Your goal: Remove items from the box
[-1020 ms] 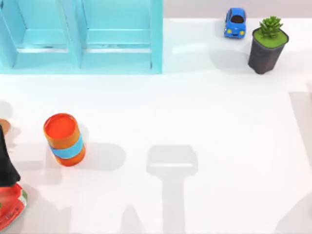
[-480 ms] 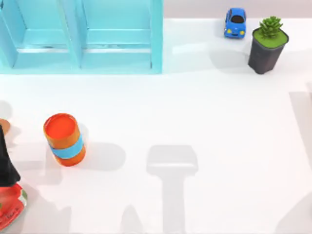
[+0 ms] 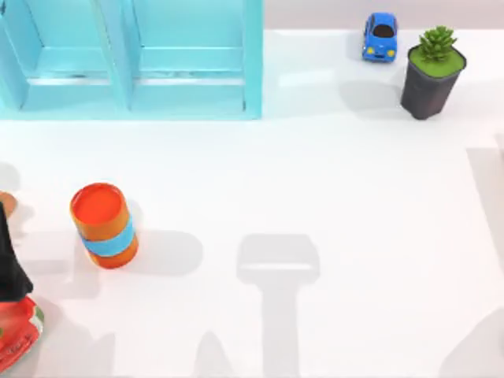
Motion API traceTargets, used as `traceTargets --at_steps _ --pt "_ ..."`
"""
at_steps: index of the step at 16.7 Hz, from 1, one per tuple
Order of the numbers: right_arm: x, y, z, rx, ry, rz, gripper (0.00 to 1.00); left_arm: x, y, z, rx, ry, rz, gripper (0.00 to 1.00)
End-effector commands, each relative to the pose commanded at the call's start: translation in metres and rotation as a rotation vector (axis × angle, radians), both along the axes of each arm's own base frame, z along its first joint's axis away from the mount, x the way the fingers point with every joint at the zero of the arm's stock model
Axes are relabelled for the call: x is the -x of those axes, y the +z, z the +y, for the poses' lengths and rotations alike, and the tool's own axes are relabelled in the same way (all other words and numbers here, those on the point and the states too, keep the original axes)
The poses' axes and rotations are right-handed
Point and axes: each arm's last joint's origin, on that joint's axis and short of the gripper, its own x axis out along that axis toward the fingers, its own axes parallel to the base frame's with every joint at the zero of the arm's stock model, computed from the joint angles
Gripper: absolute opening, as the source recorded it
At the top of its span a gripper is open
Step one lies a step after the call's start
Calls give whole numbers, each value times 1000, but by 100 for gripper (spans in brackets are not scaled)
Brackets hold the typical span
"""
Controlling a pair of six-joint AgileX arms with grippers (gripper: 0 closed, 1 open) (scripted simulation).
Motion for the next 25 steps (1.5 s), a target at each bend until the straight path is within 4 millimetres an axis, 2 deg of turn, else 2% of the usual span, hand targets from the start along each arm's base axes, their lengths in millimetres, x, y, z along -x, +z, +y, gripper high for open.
traceTargets --at_steps 5,9,11,17,20,23,25 --pt "-5 52 -4 -3 0 6 0 0 0 0 0 0 0 100" --pt "-1 101 -1 -5 -1 8 0 0 0 0 0 0 0 100" --pt "2 117 1 -1 -1 3 0 0 0 0 0 0 0 100" --pt "1 119 2 -2 0 4 0 0 0 0 0 0 0 100" --pt "-18 115 14 -7 1 12 0 0 0 0 0 0 0 100" --pt "-58 106 51 -12 1 26 0 0 0 0 0 0 0 100" --pt "-89 96 95 -10 1 34 0 0 0 0 0 0 0 100"
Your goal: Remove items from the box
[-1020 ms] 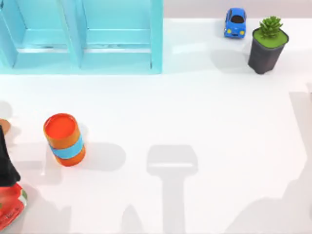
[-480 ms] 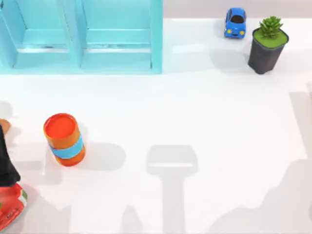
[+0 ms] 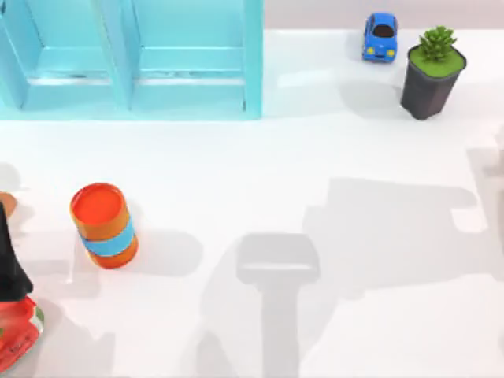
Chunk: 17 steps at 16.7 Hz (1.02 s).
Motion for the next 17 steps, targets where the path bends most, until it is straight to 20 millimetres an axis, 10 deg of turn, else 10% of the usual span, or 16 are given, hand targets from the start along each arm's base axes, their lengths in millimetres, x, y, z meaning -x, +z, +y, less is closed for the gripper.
traceTargets --at_steps 5,10,17 --pt "-38 -30 165 13 -2 0 0 0 0 0 0 0 0 100" --pt "-7 -57 307 10 -2 -23 0 0 0 0 0 0 0 100" --pt "11 -65 346 2 -1 -34 0 0 0 0 0 0 0 100"
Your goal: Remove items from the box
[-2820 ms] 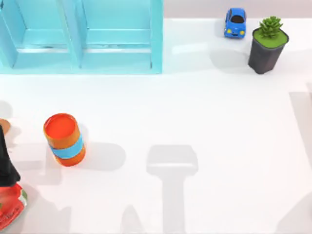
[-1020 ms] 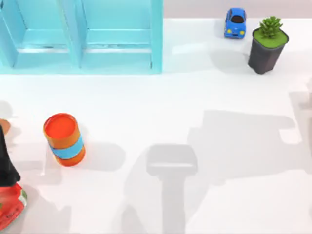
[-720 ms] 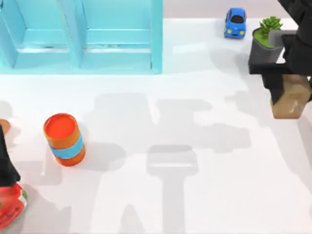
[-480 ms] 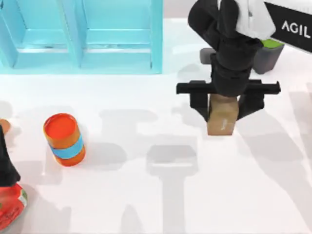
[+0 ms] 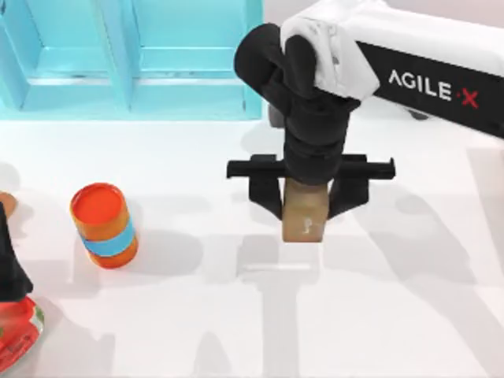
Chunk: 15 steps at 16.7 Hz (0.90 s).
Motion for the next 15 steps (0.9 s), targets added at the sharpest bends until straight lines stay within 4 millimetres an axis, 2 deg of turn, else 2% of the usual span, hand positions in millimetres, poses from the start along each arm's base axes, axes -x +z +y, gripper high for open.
traceTargets --at_steps 3,8,12,15 --pt "0 -6 -1 1 -3 5 0 0 0 0 0 0 0 100" --pt "0 -42 0 -1 0 -1 0 0 0 0 0 0 0 100" --pt "0 -45 0 0 0 0 0 0 0 0 0 0 0 100" --pt "0 -45 0 0 0 0 23 0 0 0 0 0 0 100"
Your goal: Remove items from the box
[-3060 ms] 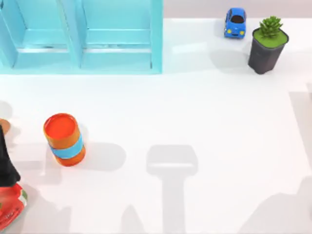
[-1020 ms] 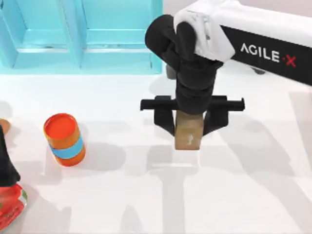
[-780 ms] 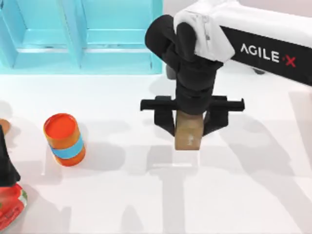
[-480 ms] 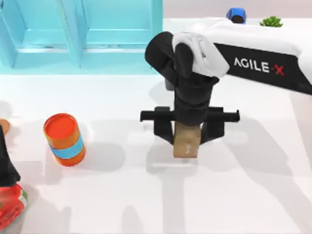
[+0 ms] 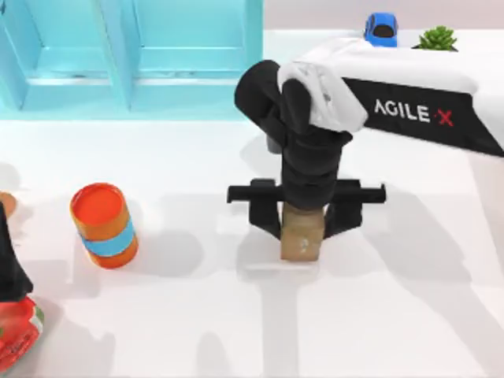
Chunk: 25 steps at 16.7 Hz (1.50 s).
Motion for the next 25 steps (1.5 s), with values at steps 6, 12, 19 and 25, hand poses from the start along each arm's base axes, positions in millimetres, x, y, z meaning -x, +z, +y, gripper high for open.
traceTargets --at_steps 6,12,19,25 --pt "0 0 0 0 0 0 68 0 0 0 0 0 0 100" --pt "0 0 0 0 0 0 100 0 0 0 0 0 0 100" --pt "0 0 0 0 -1 0 100 0 0 0 0 0 0 100" --pt "-2 38 2 2 0 2 100 0 0 0 0 0 0 100"
